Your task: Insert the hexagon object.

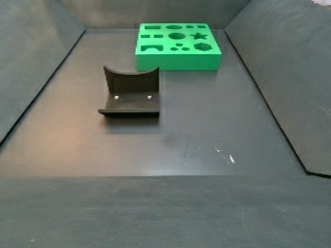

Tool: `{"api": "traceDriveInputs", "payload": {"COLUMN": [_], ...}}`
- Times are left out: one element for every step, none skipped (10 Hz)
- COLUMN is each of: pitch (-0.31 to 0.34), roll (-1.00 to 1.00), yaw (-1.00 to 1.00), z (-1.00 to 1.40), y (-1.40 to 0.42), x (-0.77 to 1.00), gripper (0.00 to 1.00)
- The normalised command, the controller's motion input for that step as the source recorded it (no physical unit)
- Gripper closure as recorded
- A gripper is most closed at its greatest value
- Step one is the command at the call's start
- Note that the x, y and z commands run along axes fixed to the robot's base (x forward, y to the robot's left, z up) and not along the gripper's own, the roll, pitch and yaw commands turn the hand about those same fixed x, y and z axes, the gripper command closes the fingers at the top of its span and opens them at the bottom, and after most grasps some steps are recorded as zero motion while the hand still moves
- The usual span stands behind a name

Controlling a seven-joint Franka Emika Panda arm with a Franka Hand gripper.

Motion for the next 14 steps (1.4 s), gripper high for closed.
{"api": "traceDriveInputs", "payload": {"pitch": [-0.044,-0.044,-0.139,-0.227,-0.021,0.000,0.001,0.013,0.027,0.000,0.023,0.016,0.000,0.000], "roll": [0.00,0.00,0.00,0.00,0.00,0.03,0.06,0.08,0.06,0.02,0.00,0.00,0.00,0.00], "yaw": [-0.05,-0.05,-0.17,-0.21,-0.17,0.00,0.00,0.00,0.00,0.00,0.00,0.00,0.00,0.00], "z": [-1.00,-1.00,-1.00,-0.84,-0.14,0.00,-0.14,-0.32,-0.32,-0.36,-0.24,-0.22,-0.22,-0.29], "y": [0.81,0.80,0.49,0.07,0.00,-0.15,-0.09,0.00,0.00,0.00,0.00,0.00,0.07,0.03], "x": [-0.89,-0.92,-1.00,-0.95,-0.31,0.00,0.07,0.03,0.11,0.09,0.15,0.12,0.03,0.05], "gripper": [1.00,1.00,1.00,1.00,1.00,1.00,1.00,1.00,1.00,1.00,1.00,1.00,1.00,1.00]}}
